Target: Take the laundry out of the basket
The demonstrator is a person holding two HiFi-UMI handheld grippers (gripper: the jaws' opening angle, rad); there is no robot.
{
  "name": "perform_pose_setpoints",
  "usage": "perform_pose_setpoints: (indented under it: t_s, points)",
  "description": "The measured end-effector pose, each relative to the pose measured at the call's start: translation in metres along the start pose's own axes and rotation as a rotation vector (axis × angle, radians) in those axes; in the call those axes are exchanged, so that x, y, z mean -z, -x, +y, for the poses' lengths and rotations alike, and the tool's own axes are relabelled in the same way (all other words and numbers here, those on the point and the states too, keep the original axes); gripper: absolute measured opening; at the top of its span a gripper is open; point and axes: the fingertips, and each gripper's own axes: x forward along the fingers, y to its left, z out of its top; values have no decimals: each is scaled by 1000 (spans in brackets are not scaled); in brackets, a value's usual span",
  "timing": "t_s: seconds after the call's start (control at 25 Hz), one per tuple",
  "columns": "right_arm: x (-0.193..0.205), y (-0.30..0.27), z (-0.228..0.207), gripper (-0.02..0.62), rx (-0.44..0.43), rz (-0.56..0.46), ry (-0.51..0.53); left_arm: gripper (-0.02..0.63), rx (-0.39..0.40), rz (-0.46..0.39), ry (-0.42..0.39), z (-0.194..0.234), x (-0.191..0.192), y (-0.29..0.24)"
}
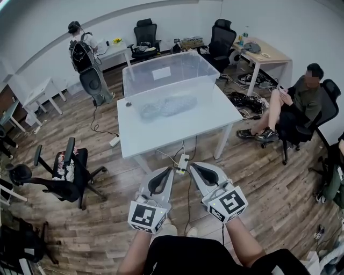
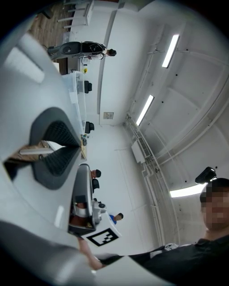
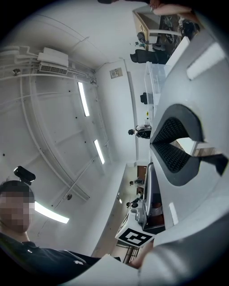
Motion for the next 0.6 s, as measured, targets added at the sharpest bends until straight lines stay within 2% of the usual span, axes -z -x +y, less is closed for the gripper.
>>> perform_pose_setpoints:
  t_s: [0.6]
  points:
    - [0, -15, 3, -2, -16, -13, 17, 8, 2, -4, -10, 10, 3, -4]
